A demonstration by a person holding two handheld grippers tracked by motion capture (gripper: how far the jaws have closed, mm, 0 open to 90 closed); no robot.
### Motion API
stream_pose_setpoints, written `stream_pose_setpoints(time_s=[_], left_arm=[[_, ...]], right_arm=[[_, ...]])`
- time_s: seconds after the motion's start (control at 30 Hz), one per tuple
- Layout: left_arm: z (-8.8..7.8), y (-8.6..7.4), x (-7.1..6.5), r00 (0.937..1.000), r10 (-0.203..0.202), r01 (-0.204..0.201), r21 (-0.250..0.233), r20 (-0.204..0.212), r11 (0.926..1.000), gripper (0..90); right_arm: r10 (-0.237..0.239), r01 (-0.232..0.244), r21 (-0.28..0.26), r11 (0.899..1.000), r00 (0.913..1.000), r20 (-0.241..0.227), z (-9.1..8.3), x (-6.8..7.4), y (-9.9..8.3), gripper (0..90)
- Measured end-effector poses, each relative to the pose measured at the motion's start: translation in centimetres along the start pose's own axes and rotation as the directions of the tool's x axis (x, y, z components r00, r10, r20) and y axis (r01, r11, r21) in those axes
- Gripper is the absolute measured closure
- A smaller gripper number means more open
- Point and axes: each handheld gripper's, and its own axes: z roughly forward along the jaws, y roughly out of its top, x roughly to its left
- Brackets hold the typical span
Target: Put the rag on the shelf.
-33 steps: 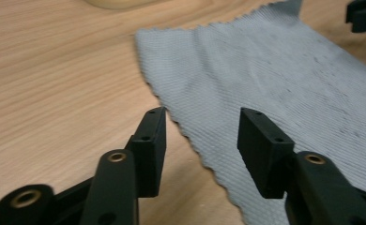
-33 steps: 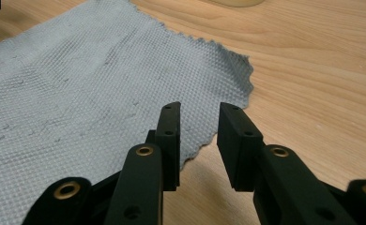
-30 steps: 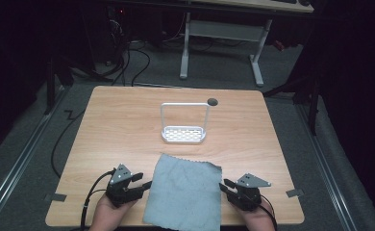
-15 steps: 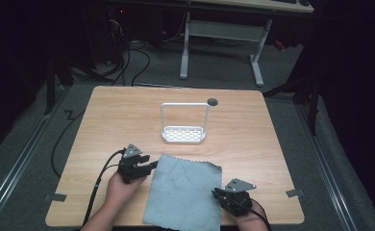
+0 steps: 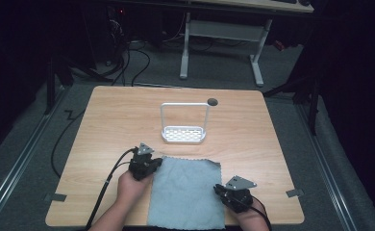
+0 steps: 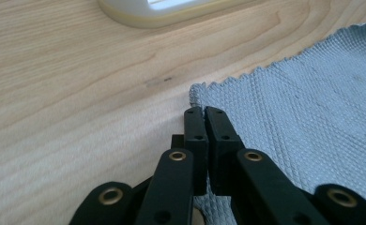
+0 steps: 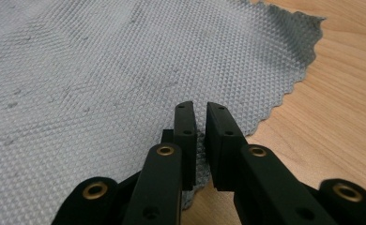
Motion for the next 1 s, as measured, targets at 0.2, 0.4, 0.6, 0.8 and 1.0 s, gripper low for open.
stream_pose_setpoints(time_s=[0.2,0.4,0.6,0.8,1.0], left_arm=[[-2.9,-0.5,-0.9,0.99,0.006,0.017,-0.158,0.141,0.9872,84.5],[-4.7,-0.3,-0.7,0.9902,0.009,0.023,-0.229,0.139,0.9732,79.6],[-2.5,-0.5,0.6,0.999,-0.042,0.044,-0.156,0.017,0.9868,62.4],[-0.2,0.2,1.0,0.9991,-0.03,0.027,-0.078,-0.032,0.9966,56.2],[0.3,0.1,0.5,0.9992,-0.008,0.006,-0.029,-0.038,0.9996,72.1]], right_arm=[[0.002,-0.002,-0.005,1.0,1.0,0.006,0.0,0.0,-0.1,83.4],[0.015,-0.015,0.0,1.0,0.9998,0.01,0.0,0.1,0.0,83.4],[0.015,-0.015,0.0,1.0,0.9998,0.01,0.0,0.1,0.0,83.4],[0.011,-0.011,-0.004,1.0,0.9999,0.006,0.0,0.1,0.0,83.4],[0.009,-0.009,-0.005,1.0,0.9999,0.006,0.0,0.0,-0.1,83.4]])
